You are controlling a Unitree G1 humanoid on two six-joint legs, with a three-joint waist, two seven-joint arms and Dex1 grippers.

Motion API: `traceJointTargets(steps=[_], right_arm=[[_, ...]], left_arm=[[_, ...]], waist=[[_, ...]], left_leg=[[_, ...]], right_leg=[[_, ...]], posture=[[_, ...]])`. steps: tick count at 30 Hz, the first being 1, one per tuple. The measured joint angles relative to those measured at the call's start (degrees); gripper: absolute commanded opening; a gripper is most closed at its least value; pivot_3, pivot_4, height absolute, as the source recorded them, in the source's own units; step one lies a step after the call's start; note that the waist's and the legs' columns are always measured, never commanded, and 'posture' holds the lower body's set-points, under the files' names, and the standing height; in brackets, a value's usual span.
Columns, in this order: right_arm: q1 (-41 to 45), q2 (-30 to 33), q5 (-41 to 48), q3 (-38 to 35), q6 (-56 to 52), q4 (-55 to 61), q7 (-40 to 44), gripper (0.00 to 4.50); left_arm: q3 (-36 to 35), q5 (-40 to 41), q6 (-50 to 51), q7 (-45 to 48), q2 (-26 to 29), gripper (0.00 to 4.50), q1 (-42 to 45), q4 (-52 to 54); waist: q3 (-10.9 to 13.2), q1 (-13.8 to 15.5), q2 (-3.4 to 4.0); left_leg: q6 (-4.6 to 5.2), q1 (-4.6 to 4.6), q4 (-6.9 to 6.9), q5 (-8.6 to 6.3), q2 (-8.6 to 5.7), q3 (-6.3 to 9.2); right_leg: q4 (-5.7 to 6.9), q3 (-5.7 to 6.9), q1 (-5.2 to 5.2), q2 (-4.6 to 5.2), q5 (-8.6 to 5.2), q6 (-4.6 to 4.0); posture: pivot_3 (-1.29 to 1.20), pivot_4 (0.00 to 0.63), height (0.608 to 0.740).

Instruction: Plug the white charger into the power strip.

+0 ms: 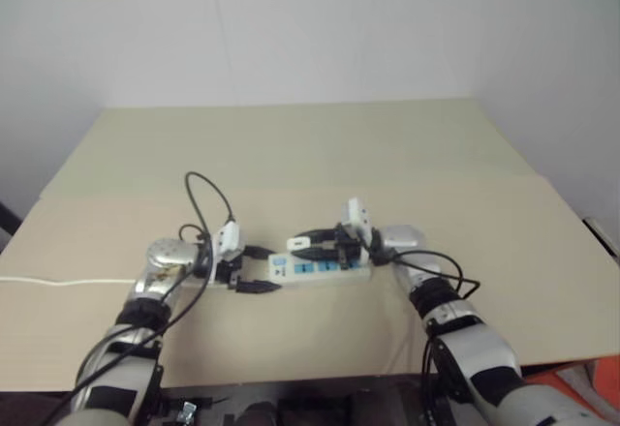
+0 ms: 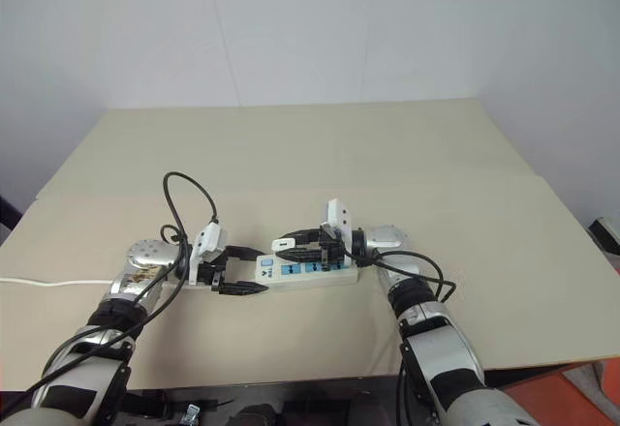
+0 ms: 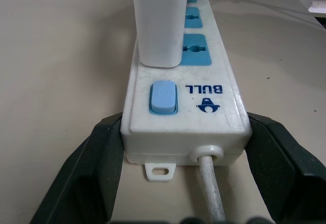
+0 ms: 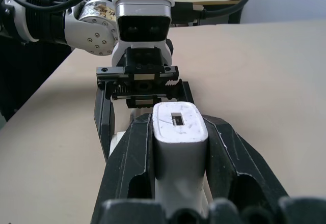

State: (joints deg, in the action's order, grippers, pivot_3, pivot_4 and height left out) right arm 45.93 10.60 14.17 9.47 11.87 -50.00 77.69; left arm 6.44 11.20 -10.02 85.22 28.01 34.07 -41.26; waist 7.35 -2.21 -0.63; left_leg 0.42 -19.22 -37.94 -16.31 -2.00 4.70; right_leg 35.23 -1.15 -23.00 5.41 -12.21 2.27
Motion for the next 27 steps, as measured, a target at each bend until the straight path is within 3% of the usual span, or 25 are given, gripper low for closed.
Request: traceJointTargets(steps=[1, 11, 20, 27], right_arm=[[0.1, 0.0, 0.0, -0.1, -0.8, 0.0, 0.0, 1.11], [-1.5, 1.1, -0.8, -1.4, -0.9, 0.6, 1.0, 4.49], [-3.2, 2.7, -1.2, -1.7, 0.1, 3.7, 1.8, 4.49], [-2.8, 6.9, -0.3, -1.7, -13.1, 10.6, 2.0, 4.49]], left_arm=[[0.0, 0.0, 0.0, 0.0, 0.0, 3.25, 0.0, 0.0], [0.0, 0.2, -0.2, 1.0, -0.5, 3.25, 0.1, 0.0], [0.0, 0.2, -0.6, 1.2, -0.6, 3.25, 0.1, 0.0], [0.0, 0.1, -1.3, 1.5, -0.6, 3.25, 0.5, -0.1]], waist=[[0.0, 0.0, 0.00], [0.0, 0.2, 0.01], [0.0, 0.3, 0.01], [0.1, 0.2, 0.06]], left_leg=[[0.00, 0.00, 0.00, 0.00, 0.00, 0.00], [0.02, -0.13, 0.02, -0.01, -0.02, 0.02], [0.02, -0.15, 0.02, -0.01, -0.02, 0.00], [0.02, -0.42, 0.02, -0.01, -0.02, 0.00]], right_leg=[[0.00, 0.00, 0.00, 0.00, 0.00, 0.00], [0.02, 0.01, -0.04, 0.03, 0.00, 0.01], [-0.04, 0.01, -0.07, 0.02, 0.00, 0.01], [0.01, 0.01, -0.29, 0.02, 0.00, 0.00]], posture=[[0.00, 0.150, 0.740], [0.00, 0.150, 0.740], [0.00, 0.150, 0.740], [0.00, 0.150, 0.740]])
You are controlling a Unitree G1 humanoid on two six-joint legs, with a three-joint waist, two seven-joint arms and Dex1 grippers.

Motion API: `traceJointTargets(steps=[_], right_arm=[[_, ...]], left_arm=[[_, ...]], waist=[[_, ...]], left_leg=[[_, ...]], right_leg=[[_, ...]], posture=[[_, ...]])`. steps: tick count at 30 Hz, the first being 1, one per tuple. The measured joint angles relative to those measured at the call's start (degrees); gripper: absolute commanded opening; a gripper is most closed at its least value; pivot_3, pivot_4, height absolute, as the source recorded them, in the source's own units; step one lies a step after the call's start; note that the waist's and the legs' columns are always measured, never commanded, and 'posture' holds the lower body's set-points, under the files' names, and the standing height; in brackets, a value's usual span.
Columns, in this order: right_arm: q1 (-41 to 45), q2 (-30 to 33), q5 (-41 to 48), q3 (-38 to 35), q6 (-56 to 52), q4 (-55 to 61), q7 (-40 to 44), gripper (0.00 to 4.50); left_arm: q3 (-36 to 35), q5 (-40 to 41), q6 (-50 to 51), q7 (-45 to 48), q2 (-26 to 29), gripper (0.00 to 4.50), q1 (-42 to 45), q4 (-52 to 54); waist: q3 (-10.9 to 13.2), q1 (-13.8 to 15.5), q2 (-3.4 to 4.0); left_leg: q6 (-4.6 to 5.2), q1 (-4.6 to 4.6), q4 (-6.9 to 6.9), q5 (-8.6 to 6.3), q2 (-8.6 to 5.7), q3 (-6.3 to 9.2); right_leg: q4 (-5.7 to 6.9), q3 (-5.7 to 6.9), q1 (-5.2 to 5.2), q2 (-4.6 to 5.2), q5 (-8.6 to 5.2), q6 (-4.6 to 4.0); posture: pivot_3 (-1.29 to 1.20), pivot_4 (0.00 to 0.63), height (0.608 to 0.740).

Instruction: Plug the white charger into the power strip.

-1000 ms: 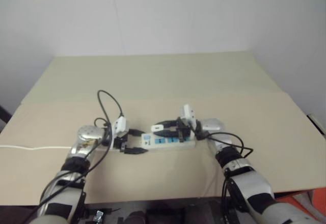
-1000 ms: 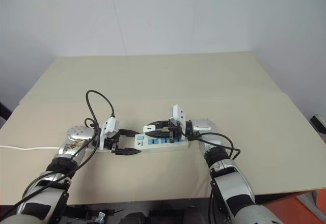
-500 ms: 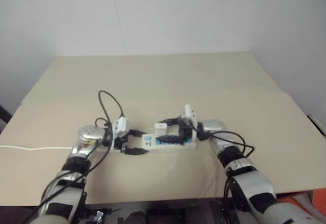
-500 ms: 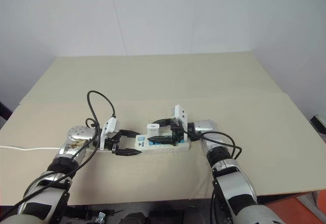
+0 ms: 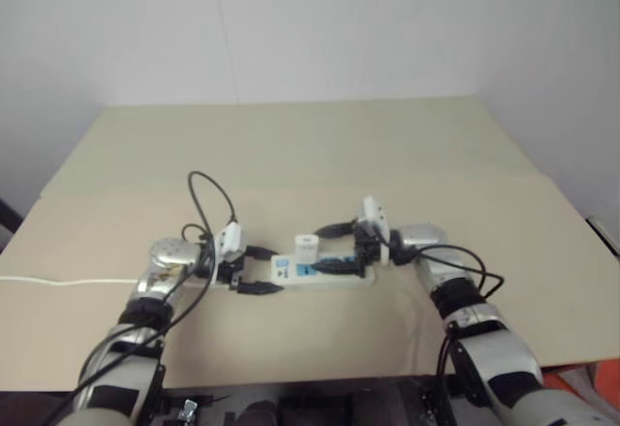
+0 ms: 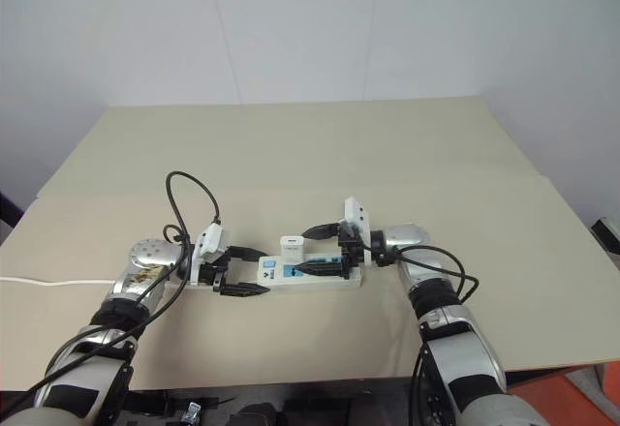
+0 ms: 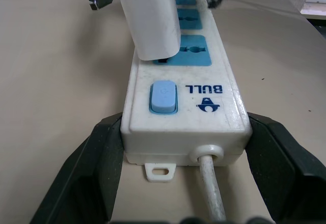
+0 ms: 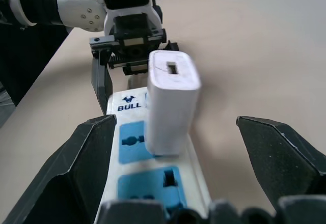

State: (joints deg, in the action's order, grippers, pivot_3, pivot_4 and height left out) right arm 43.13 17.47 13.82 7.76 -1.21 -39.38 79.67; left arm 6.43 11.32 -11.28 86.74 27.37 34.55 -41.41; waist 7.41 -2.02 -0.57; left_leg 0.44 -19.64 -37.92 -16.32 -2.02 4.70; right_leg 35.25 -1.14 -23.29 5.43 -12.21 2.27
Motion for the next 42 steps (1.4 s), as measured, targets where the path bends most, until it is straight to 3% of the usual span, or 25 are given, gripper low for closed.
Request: traceJointTargets(steps=[12, 25, 28, 36, 42], right_arm=[[1.2, 0.4, 2.1, 0.9, -14.0, 11.4, -0.4, 4.49], [1.4, 0.1, 0.9, 2.8, -19.0, 10.5, -3.4, 4.49], [1.4, 0.1, 0.9, 2.8, -19.5, 10.5, -3.4, 3.88], [1.4, 0.0, 0.9, 2.8, -19.2, 9.9, -3.6, 1.12], [1.4, 0.0, 0.4, 3.0, -16.3, 9.6, -3.1, 1.12]], left_arm=[[0.1, -0.2, -0.7, 0.2, -0.3, 3.25, 0.4, -0.2], [0.1, -0.2, -0.8, 0.3, -0.3, 3.25, 0.5, -0.2], [0.1, -0.2, -0.8, 0.3, -0.3, 3.25, 0.5, -0.2], [0.1, -0.2, -1.0, 0.3, -0.3, 3.25, 0.7, -0.8], [0.1, -0.2, -1.0, 0.2, -0.3, 3.25, 0.7, -0.8]], waist=[[0.0, -0.1, 0.00], [0.0, -0.1, 0.00], [0.0, -0.1, 0.00], [0.0, -0.1, 0.00], [0.0, -0.2, 0.00]], left_leg=[[0.00, -0.27, 0.00, 0.00, -0.01, -0.02], [0.00, -0.33, 0.00, 0.00, -0.01, -0.07], [0.00, -0.33, 0.00, 0.00, -0.01, -0.07], [0.00, -0.33, 0.00, 0.00, -0.01, -0.08], [0.00, -0.33, 0.00, 0.00, -0.01, -0.09]], right_leg=[[0.04, 0.05, -0.23, 0.00, 0.00, 0.00], [0.04, 0.05, -0.29, 0.00, 0.00, 0.00], [0.04, 0.05, -0.29, 0.00, 0.00, 0.00], [0.05, 0.05, -0.29, 0.00, 0.00, 0.00], [0.05, 0.05, -0.30, 0.00, 0.00, 0.00]], posture=[[0.00, 0.150, 0.740], [0.00, 0.150, 0.740], [0.00, 0.150, 0.740], [0.00, 0.150, 0.740], [0.00, 0.150, 0.740]])
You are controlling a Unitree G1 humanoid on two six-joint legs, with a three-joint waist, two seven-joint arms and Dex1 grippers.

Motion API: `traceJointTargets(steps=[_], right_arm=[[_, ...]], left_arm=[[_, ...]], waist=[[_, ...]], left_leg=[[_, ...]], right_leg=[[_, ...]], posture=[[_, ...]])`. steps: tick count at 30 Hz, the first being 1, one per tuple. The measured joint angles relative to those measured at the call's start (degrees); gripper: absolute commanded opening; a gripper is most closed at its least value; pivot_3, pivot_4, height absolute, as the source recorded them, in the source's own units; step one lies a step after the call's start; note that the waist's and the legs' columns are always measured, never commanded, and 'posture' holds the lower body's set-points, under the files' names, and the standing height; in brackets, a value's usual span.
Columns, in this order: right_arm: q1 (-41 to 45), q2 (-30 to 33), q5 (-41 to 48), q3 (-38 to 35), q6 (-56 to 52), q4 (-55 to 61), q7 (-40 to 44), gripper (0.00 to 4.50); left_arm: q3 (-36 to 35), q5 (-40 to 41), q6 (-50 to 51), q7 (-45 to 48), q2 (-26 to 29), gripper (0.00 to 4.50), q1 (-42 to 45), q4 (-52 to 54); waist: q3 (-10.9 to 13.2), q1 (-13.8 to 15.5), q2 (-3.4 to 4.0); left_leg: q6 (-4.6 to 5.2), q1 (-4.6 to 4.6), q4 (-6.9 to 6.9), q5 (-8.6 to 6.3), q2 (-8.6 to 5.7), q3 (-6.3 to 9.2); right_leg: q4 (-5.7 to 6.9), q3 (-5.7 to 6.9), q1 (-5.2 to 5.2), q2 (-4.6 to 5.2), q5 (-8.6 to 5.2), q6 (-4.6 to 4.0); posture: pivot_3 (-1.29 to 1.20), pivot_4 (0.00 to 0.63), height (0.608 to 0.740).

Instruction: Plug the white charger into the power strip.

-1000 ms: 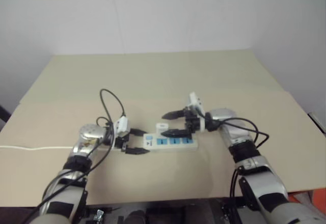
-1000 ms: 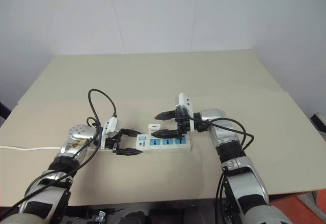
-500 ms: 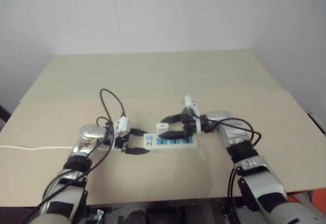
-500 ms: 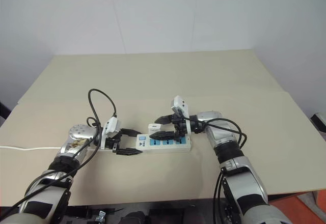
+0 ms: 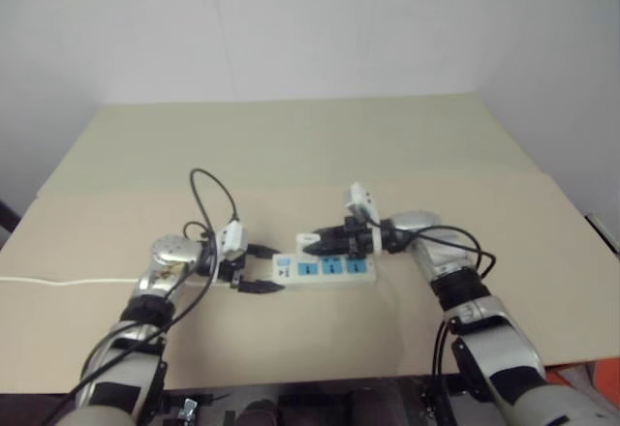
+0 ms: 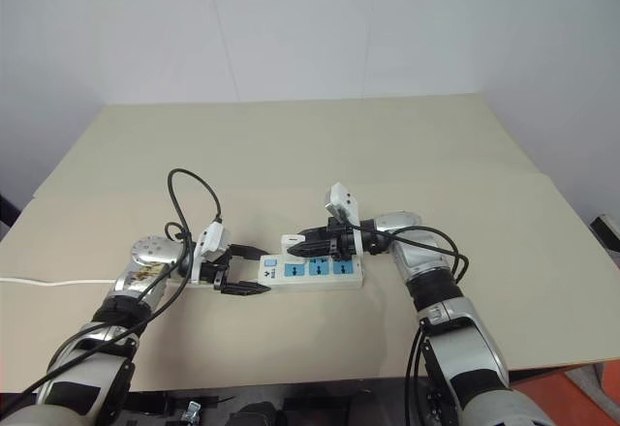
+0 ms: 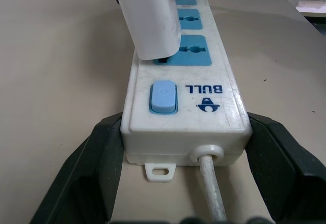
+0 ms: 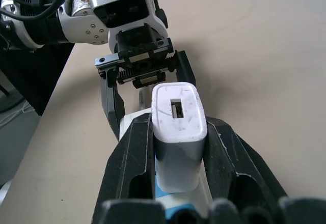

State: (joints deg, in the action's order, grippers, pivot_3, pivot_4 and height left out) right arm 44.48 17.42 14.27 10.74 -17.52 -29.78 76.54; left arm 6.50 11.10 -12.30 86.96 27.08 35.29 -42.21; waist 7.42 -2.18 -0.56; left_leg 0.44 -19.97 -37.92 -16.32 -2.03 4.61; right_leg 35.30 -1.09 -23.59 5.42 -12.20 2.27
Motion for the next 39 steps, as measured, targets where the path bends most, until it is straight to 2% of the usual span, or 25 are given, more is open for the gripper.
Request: traceJointTargets(steps=[10, 26, 39], right_arm=[[-2.1, -0.3, -1.9, 0.4, 10.7, -0.1, 0.9, 1.12], [-2.8, -1.2, -4.3, 1.7, 18.6, -1.5, -0.2, 1.12], [-2.4, -1.5, -4.6, 2.3, 20.1, -3.7, -0.5, 1.12]], left_arm=[[0.0, 0.0, 0.0, 0.0, 0.1, 3.25, 0.0, 0.0], [0.0, -0.2, 0.0, 0.0, 0.5, 3.25, -0.1, 0.0], [0.0, -0.7, 0.1, -0.3, 0.6, 3.25, -0.3, 0.0]], waist=[[0.0, -0.1, 0.00], [0.0, -0.3, 0.00], [0.0, -0.3, 0.00]], left_leg=[[0.00, 0.01, 0.00, 0.00, 0.00, -0.02], [-0.01, 0.17, 0.00, 0.01, 0.02, -0.02], [0.00, 0.60, 0.00, 0.00, 0.03, -0.01]], right_leg=[[0.01, 0.00, 0.01, 0.00, 0.00, 0.00], [0.10, -0.01, 0.10, -0.03, 0.00, 0.00], [-0.12, -0.04, 0.48, -0.04, -0.01, 0.00]], posture=[[0.00, 0.150, 0.740], [0.00, 0.150, 0.740], [0.00, 0.150, 0.740]])
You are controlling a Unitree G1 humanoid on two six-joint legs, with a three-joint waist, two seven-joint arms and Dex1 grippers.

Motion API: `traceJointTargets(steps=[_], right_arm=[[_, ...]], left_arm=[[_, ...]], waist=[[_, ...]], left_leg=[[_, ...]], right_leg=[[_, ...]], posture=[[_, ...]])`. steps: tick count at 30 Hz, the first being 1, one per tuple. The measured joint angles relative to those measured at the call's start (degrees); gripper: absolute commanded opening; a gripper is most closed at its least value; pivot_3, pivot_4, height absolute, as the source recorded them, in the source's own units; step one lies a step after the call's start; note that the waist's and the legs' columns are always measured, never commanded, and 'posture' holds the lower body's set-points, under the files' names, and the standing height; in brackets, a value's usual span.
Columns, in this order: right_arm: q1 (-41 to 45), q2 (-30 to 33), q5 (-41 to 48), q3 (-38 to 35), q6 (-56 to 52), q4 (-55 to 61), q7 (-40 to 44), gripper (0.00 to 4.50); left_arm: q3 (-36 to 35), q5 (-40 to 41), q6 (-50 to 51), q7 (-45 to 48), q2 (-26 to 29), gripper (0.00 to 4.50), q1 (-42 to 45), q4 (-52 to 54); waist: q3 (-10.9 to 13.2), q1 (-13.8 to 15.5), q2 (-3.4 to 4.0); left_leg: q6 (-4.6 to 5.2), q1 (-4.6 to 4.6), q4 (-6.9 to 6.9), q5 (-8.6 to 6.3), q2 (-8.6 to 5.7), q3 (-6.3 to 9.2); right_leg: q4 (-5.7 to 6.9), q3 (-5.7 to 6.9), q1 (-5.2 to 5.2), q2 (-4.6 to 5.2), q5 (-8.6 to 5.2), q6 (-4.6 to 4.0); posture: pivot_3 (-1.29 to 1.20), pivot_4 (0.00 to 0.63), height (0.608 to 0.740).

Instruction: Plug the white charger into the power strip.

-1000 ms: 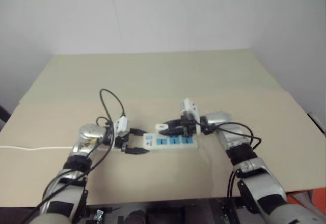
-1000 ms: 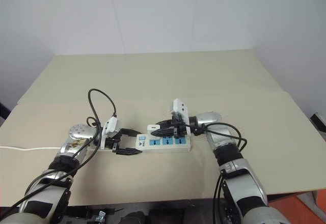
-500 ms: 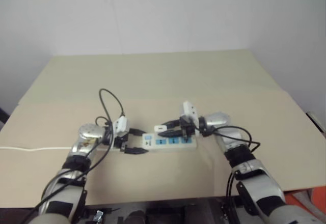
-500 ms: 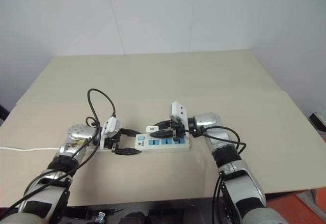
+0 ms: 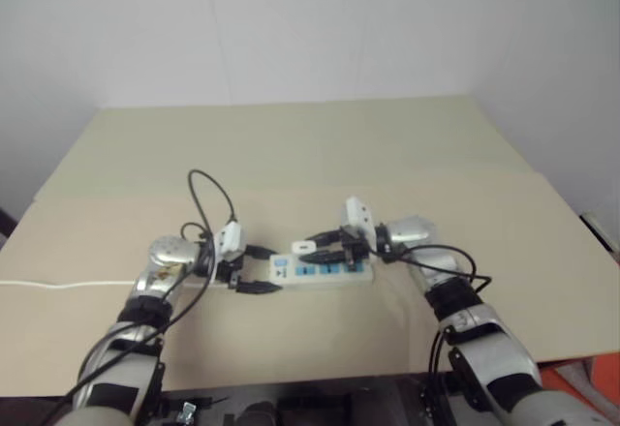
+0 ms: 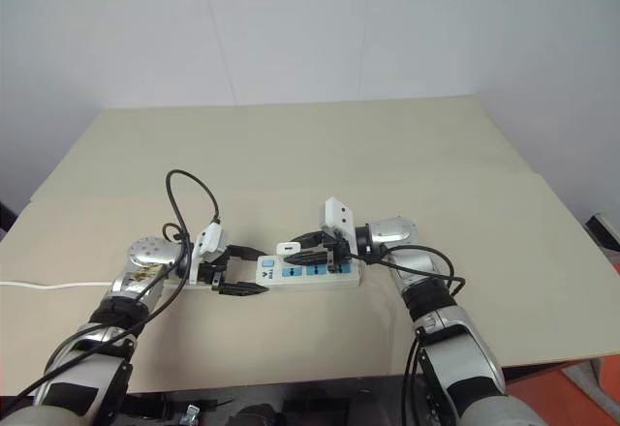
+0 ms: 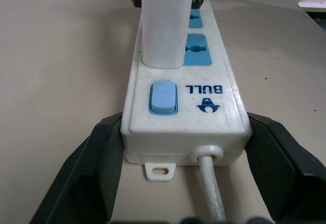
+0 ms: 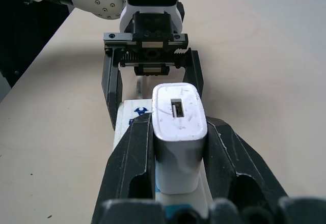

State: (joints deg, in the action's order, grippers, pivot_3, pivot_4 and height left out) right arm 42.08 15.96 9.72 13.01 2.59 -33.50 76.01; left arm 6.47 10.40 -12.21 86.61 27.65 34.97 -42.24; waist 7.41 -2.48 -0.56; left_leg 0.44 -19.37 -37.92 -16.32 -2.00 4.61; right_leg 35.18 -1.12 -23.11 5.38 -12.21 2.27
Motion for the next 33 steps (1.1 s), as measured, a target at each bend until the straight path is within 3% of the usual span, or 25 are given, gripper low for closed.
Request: traceJointTargets(steps=[8, 9, 17, 24, 26, 28, 33], right_arm=[[-0.3, -0.4, 0.1, -0.4, 3.0, -0.9, 0.0, 1.12], [-0.6, -0.4, 0.1, -0.5, 3.9, -0.9, 0.1, 1.82], [-2.2, -0.8, 0.2, -0.3, 5.8, -2.1, 0.8, 4.44], [-1.8, 0.2, 0.4, -0.6, 5.8, -2.6, 1.2, 4.44], [-1.8, 0.5, 0.4, -0.7, 6.0, -2.6, 0.4, 4.50], [-1.8, 0.7, 0.3, -0.7, 6.0, -2.6, -0.2, 4.50], [-2.2, 2.2, 0.4, -0.9, 5.6, -1.1, -0.9, 4.50]], left_arm=[[0.0, -0.1, 0.0, 0.0, 0.1, 3.25, 0.0, 0.0], [0.0, 0.0, 0.0, 0.0, 0.1, 3.25, 0.0, 0.0], [0.0, 0.1, -0.2, 0.1, -0.4, 3.25, 0.1, 0.0], [0.0, 0.1, -0.2, 0.3, -0.7, 3.25, 0.4, -0.5], [-0.2, 0.2, 0.3, 0.4, -0.8, 3.99, 0.6, -1.0], [-0.6, 1.0, 1.0, 0.6, -1.4, 4.44, 0.7, -1.2], [-1.7, 3.9, 2.6, 2.9, -1.5, 4.44, 0.7, 0.7]], waist=[[0.0, 0.0, 0.00], [0.0, 0.0, 0.00], [0.0, 0.1, -0.01], [0.0, 0.2, -0.01], [0.0, 0.2, -0.01], [0.0, 0.2, -0.02], [0.1, 0.0, -0.02]], left_leg=[[0.00, 0.03, 0.00, 0.00, 0.02, 0.01], [0.00, 0.03, 0.00, 0.00, 0.02, 0.01], [0.00, -0.09, 0.01, 0.00, 0.01, 0.04], [0.00, -0.10, 0.01, 0.00, 0.00, 0.02], [0.00, -0.10, 0.01, 0.00, 0.00, 0.03], [0.00, -0.12, 0.01, 0.00, 0.01, 0.02], [0.00, -0.23, 0.01, 0.00, 0.02, 0.02]], right_leg=[[0.01, -0.04, 0.00, -0.01, 0.00, 0.00], [0.01, -0.04, -0.01, -0.01, 0.00, 0.00], [0.04, -0.04, -0.07, -0.01, 0.00, 0.00], [0.03, -0.03, -0.07, 0.00, 0.00, 0.00], [0.03, -0.03, -0.07, 0.00, 0.00, 0.00], [0.03, -0.03, -0.09, -0.01, 0.00, 0.00], [0.05, -0.03, -0.17, -0.02, 0.00, 0.00]], posture=[[0.00, 0.150, 0.740], [0.00, 0.150, 0.740], [0.00, 0.150, 0.740], [0.00, 0.150, 0.740], [0.00, 0.150, 0.740], [0.00, 0.150, 0.740], [0.00, 0.150, 0.740]])
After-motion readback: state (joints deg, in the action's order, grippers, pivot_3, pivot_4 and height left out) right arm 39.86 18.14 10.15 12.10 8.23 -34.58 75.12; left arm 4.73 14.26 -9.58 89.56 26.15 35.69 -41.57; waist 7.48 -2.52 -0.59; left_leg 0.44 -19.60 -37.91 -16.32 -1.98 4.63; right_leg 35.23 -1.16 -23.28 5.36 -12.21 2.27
